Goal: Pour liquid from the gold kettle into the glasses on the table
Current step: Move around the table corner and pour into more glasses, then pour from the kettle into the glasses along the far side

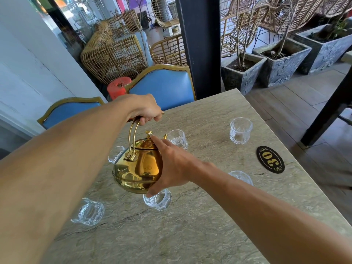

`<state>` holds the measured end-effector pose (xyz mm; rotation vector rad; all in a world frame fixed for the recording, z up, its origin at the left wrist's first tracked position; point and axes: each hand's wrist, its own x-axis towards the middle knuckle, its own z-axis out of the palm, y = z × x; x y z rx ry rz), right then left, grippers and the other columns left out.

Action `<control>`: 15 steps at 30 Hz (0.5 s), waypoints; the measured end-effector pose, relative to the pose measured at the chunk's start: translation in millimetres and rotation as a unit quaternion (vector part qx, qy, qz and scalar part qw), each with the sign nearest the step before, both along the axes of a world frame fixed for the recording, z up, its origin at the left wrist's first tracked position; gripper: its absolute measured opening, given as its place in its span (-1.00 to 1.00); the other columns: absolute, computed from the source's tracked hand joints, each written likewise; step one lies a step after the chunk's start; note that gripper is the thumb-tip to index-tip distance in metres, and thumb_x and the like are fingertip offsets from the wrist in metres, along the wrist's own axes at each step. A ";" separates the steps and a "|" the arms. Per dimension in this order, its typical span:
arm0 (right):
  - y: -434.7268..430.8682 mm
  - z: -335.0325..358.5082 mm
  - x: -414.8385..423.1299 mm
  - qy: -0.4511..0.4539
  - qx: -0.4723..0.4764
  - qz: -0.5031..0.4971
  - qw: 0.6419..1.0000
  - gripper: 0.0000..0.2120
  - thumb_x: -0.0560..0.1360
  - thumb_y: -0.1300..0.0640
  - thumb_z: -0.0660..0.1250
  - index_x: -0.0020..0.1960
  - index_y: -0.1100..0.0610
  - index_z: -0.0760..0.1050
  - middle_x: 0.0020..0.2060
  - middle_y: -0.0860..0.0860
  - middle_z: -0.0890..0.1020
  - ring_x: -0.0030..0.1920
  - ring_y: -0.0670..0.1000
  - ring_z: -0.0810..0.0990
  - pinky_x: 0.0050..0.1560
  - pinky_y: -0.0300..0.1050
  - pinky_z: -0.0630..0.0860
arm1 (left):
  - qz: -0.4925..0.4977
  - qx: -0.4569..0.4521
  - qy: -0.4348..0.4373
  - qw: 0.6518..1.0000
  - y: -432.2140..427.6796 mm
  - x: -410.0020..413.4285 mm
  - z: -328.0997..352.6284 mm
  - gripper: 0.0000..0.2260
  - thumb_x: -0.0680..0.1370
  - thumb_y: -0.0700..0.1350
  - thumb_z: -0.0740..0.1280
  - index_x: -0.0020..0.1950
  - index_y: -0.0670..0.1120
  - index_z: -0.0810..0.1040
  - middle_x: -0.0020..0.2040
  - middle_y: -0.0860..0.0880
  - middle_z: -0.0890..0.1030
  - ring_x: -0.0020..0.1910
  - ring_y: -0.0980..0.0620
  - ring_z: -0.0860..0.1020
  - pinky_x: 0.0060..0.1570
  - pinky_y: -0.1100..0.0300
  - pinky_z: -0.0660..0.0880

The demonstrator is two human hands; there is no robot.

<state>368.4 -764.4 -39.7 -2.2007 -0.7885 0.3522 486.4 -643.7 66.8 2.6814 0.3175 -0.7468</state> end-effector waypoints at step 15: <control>-4.4 22.8 -19.9 -0.061 -0.034 -0.011 0.997 0.46 0.04 -0.28 0.70 0.62 -0.03 -0.19 0.43 0.05 0.29 0.32 0.14 0.42 0.27 0.14 0.49 | 0.004 -0.036 -0.071 0.997 -1.0 -36.5 34.3 -0.57 0.47 -0.26 0.28 0.34 -0.05 0.53 -0.56 -0.03 0.38 -0.67 0.07 0.27 -0.63 0.30 0.27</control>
